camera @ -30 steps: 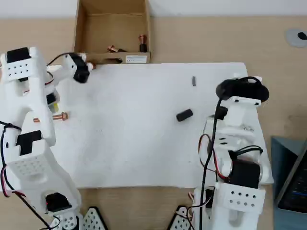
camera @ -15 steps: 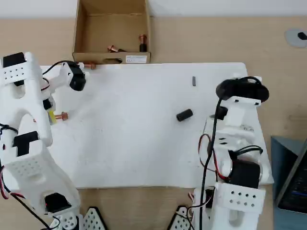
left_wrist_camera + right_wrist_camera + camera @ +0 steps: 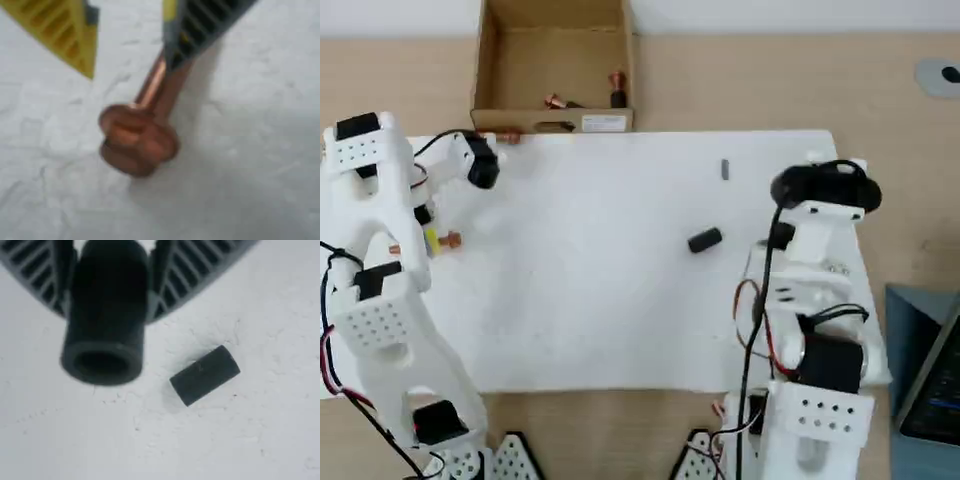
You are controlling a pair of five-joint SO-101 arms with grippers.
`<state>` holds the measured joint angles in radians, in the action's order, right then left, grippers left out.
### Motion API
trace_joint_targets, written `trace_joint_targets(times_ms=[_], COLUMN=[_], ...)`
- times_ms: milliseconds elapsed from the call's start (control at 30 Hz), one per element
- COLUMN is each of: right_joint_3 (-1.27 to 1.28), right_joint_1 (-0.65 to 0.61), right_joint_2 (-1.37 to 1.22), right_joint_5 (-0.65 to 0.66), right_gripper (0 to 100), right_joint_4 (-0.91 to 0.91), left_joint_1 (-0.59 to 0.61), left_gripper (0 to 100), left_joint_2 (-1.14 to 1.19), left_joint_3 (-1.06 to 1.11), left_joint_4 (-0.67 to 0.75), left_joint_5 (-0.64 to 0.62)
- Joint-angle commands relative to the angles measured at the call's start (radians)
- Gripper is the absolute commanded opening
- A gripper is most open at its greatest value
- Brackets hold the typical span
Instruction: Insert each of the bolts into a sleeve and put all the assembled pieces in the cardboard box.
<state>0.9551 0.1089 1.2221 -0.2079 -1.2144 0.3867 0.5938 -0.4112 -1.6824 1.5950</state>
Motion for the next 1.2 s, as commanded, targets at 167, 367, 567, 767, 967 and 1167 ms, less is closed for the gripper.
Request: trace_joint_targets(times_ms=[167,367,567,767,967,1167], right_joint_3=[-0.062,-0.062,-0.062,-0.064,-0.064,-0.064], right_joint_1=[-0.012,-0.012,-0.012,-0.012,-0.012,-0.012], right_joint_2=[0.015,0.015,0.015,0.015,0.015,0.015], right_joint_5=[-0.009,-0.009,-0.009,-0.008,-0.008,-0.008], right_gripper=[0.9,0.9,0.9,0.9,0.9,0.9], right_joint_4=[0.021,0.02,0.018,0.017,0.017,0.023], left_joint_1=[-0.028,-0.041,-0.077,-0.071,-0.063,-0.058], left_gripper=[11,11,11,11,10,0], left_joint_2=[-0.008,0.002,0.054,0.153,0.179,0.177], left_joint_3=[-0.051,-0.075,-0.087,-0.178,-0.198,-0.207], left_joint_4=[0.005,0.009,0.012,0.009,0.003,-0.015], left_joint_5=[0.092,0.094,0.094,0.072,0.063,0.04])
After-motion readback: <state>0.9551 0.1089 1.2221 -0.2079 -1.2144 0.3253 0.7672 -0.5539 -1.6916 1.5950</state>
